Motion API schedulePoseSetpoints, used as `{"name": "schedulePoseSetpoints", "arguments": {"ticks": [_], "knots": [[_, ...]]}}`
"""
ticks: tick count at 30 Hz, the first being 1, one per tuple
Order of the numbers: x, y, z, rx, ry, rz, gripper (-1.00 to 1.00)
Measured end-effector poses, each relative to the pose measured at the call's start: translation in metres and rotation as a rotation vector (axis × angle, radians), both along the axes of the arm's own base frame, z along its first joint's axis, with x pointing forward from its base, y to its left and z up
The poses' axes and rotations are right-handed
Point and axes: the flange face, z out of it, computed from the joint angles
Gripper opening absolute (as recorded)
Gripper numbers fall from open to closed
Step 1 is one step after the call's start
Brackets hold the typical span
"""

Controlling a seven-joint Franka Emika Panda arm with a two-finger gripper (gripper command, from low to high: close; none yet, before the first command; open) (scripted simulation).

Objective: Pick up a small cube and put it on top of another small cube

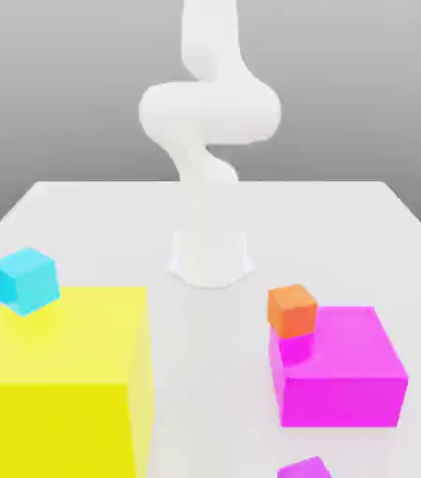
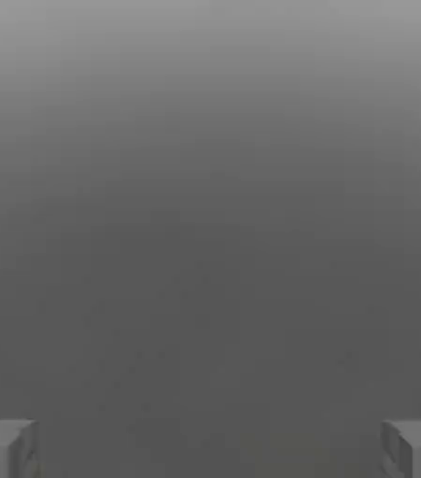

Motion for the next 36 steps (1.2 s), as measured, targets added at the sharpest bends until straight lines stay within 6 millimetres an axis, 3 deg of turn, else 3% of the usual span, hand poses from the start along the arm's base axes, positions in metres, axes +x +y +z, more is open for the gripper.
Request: {"name": "schedulePoseSetpoints", "arguments": {"ticks": [8,18,27,36], "knots": [[-0.019,-0.075,0.013,-0.278,0.005,0.154,0.0],[-0.04,-0.169,0.002,-0.604,0.082,0.367,0.0],[-0.055,-0.252,-0.03,-0.862,0.2,0.586,0.0],[-0.066,-0.33,-0.082,-1.076,0.344,0.853,0.0]]}}
